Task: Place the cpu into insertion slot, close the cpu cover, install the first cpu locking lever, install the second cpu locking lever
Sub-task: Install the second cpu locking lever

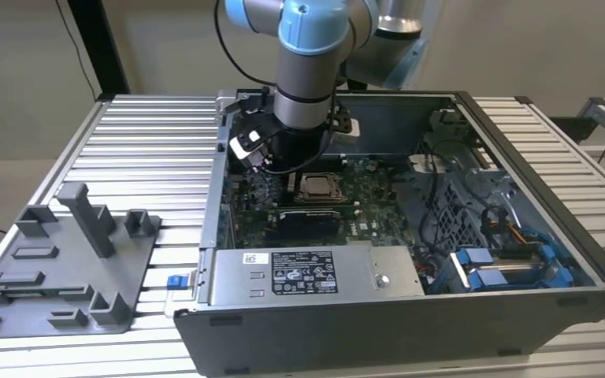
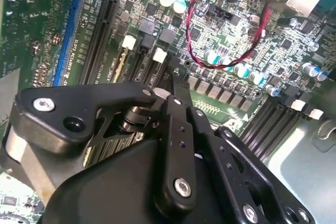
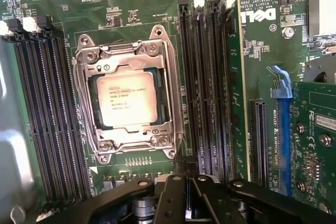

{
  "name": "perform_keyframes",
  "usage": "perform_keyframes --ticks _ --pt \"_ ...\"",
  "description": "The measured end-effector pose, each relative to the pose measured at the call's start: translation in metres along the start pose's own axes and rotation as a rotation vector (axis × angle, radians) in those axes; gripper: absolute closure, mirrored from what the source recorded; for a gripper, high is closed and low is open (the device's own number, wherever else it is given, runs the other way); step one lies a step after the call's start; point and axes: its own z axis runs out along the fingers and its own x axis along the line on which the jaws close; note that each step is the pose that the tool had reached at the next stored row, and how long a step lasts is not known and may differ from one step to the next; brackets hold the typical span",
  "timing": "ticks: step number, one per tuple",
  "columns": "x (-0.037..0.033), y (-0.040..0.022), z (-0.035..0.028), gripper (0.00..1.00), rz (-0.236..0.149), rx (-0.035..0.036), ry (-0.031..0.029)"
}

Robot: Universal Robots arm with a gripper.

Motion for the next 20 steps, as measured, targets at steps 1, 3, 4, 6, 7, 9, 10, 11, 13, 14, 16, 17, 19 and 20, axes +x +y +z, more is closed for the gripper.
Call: perform_keyframes --ticks 1,3,4,6,7,9,10,11,13,14,16,17,19,20 --pt "0.0007 -0.0001 -0.0002 1.0 0.0 0.0068 -0.0004" --pt "0.0019 -0.0005 -0.0007 1.0 0.001 0.0199 -0.0048" --pt "0.0024 -0.0006 -0.0007 1.0 0.002 0.0251 -0.0081" --pt "0.0035 -0.0005 -0.0007 1.0 0.003 0.0304 -0.0166" --pt "0.0039 -0.0007 -0.0008 1.0 0.003 0.0313 -0.0185" --pt "0.0041 -0.0008 -0.0016 1.0 0.003 0.0325 -0.0186" --pt "0.0042 -0.001 -0.0044 1.0 0.003 0.0339 -0.0188" --pt "0.0043 -0.0014 -0.0087 1.0 0.003 0.0341 -0.019" --pt "0.0042 -0.002 -0.018 1.0 0.004 0.0342 -0.0189" --pt "0.0041 -0.0024 -0.0225 1.0 0.005 0.0344 -0.019" --pt "0.0037 -0.0029 -0.0316 1.0 0.005 0.0343 -0.0188" --pt "0.0033 -0.0031 -0.036 1.0 0.005 0.0343 -0.0189" --pt "0.0028 -0.0033 -0.0455 1.0 0.005 0.0343 -0.0189" --pt "0.0028 -0.0031 -0.0497 1.0 0.005 0.0343 -0.0188"
